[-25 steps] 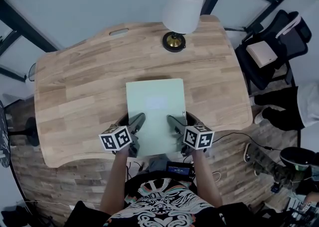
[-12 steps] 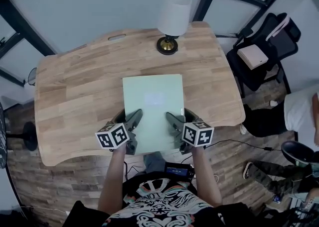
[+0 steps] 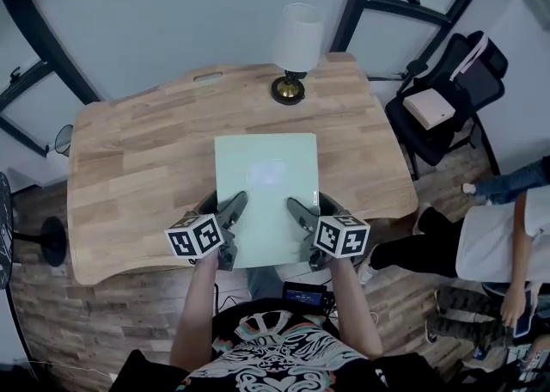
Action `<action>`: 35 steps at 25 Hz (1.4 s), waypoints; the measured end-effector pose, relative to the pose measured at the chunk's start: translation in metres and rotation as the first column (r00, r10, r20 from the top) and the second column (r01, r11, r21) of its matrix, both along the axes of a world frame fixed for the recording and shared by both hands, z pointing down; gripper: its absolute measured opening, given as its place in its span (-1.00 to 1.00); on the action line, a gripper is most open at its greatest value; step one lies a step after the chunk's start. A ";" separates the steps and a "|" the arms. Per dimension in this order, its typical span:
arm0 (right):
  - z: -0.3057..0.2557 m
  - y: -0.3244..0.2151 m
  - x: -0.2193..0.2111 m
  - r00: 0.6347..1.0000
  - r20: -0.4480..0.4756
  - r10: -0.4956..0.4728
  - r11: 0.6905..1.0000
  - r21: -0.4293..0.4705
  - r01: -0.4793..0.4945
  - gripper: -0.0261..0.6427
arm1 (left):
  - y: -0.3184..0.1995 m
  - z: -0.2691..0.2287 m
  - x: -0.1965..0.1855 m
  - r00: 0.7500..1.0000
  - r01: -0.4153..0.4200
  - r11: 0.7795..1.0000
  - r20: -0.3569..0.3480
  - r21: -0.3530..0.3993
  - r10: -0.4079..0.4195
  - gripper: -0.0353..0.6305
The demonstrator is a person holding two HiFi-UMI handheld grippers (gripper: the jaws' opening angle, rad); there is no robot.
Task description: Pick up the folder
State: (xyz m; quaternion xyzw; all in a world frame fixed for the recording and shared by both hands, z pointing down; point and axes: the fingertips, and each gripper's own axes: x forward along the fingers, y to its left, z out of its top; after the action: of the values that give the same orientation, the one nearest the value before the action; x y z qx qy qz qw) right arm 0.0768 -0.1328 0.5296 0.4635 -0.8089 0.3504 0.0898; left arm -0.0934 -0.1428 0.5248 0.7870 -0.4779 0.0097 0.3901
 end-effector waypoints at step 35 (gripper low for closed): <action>-0.049 0.045 0.004 1.000 0.019 0.020 0.997 0.074 -0.022 0.12 | 0.044 -0.050 0.003 1.000 0.001 0.997 0.001 0.080 -0.001 0.09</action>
State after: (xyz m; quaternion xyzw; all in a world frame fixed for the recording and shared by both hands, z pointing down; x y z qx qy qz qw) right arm 0.0807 -0.0882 0.4809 0.4718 -0.8172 0.3254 0.0614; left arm -0.0908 -0.0987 0.4746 0.8017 -0.4787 -0.0091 0.3578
